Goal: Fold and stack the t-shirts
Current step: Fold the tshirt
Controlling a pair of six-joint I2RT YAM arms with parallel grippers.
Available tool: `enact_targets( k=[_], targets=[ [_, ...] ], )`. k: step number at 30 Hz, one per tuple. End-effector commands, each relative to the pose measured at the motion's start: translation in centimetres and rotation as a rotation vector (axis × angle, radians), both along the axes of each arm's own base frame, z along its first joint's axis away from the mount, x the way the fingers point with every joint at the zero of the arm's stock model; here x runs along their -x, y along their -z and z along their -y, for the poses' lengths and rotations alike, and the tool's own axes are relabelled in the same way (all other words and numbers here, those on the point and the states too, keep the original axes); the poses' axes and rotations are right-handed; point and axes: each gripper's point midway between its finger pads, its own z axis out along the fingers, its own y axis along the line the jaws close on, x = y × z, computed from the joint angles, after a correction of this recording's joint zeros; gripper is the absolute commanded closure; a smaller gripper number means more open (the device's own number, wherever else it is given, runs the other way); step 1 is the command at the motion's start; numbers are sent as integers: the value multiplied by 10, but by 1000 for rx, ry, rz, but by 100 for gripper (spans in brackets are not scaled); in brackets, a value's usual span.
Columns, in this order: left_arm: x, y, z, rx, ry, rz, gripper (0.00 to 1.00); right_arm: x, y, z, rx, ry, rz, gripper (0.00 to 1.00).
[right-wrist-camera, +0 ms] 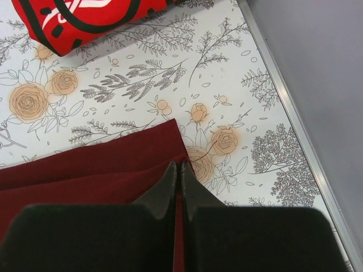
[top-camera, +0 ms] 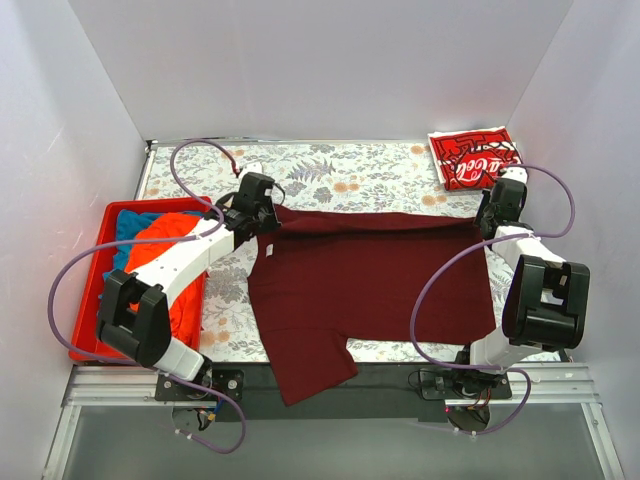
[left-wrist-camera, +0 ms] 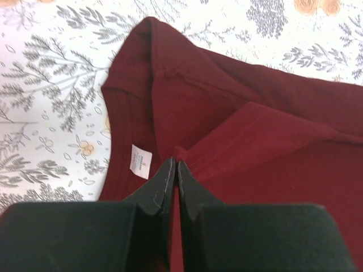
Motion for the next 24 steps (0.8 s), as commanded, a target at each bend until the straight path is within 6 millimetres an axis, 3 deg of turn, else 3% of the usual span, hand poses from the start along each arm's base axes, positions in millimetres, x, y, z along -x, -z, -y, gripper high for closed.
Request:
enact_targets(
  k=[1,7,12,14,18,24],
  targets=[
    [13,-2,-8,-3,-54,5,100,6,8,10,6,54,-18,99],
    [29,25,-8,-15,-66,-57,100,11,21,10,-13,61,-53,99],
    [35,44,-12,-22,-97,-94,100,20,42,9,-47,79,-125,94],
    [37,49,-12,-23,-97,-102,100,23,49,10,-58,85,-150,81],
    [39,52,-11,-20,-91,-111,100,29,59,7,-86,85,-200,66],
    [40,48,1,1,-45,-112,100,35,41,-2,-137,83,-193,45]
  ],
)
